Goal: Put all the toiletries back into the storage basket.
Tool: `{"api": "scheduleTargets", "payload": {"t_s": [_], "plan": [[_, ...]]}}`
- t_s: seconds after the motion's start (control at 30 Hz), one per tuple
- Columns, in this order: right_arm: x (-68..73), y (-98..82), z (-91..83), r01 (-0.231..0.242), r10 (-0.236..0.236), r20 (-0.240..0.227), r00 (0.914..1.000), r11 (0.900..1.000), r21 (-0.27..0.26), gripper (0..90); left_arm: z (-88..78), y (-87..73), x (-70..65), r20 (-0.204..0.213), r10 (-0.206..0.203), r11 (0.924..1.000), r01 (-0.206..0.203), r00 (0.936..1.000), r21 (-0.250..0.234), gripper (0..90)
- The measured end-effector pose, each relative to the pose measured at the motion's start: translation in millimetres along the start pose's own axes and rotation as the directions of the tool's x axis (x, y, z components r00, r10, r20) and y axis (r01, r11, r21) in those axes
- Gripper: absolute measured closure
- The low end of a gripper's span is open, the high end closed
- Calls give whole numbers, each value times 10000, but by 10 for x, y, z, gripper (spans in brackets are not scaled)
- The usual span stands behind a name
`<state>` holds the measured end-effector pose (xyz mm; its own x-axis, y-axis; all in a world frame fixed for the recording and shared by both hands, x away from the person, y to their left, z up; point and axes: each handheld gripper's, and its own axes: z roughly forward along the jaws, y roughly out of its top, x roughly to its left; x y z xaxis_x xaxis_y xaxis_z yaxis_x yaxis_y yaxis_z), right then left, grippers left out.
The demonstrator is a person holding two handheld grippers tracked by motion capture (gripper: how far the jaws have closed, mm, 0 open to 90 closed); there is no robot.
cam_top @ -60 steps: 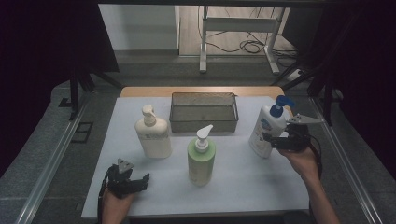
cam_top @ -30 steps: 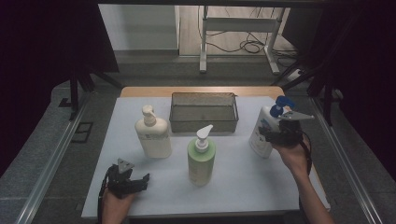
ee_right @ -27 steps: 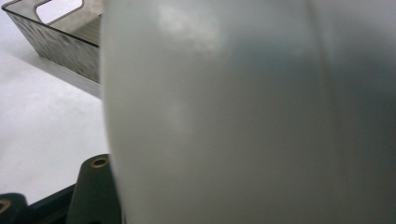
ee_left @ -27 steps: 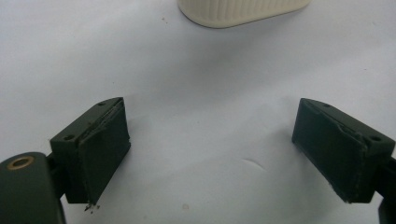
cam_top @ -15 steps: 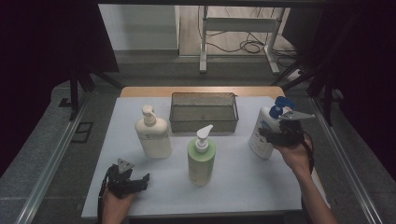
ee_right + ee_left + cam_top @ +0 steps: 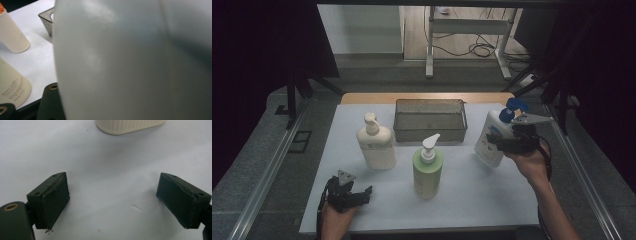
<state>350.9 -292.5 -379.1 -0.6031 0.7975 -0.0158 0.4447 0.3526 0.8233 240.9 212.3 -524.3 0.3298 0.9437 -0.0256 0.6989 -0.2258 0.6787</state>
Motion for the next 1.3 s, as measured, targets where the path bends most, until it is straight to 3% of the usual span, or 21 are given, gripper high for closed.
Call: {"api": "scheduleTargets", "payload": {"t_s": [0.37, 0.63, 1.3], "plan": [[89, 251, -68, 173, -188, -524, 9985, 9994, -286, 377, 0, 0, 0, 2, -4, 10000, 4, 10000, -1, 106], [167, 492, -62, 411, -434, -554, 9975, 9983, -417, 377, 0, 0, 0, 2, -3, 10000, 3, 10000, -1, 106], [334, 890, 301, 516, -541, -628, 9966, 9978, -411, 379, 0, 0, 0, 1, 0, 10000, 0, 10000, 2, 106]]}}
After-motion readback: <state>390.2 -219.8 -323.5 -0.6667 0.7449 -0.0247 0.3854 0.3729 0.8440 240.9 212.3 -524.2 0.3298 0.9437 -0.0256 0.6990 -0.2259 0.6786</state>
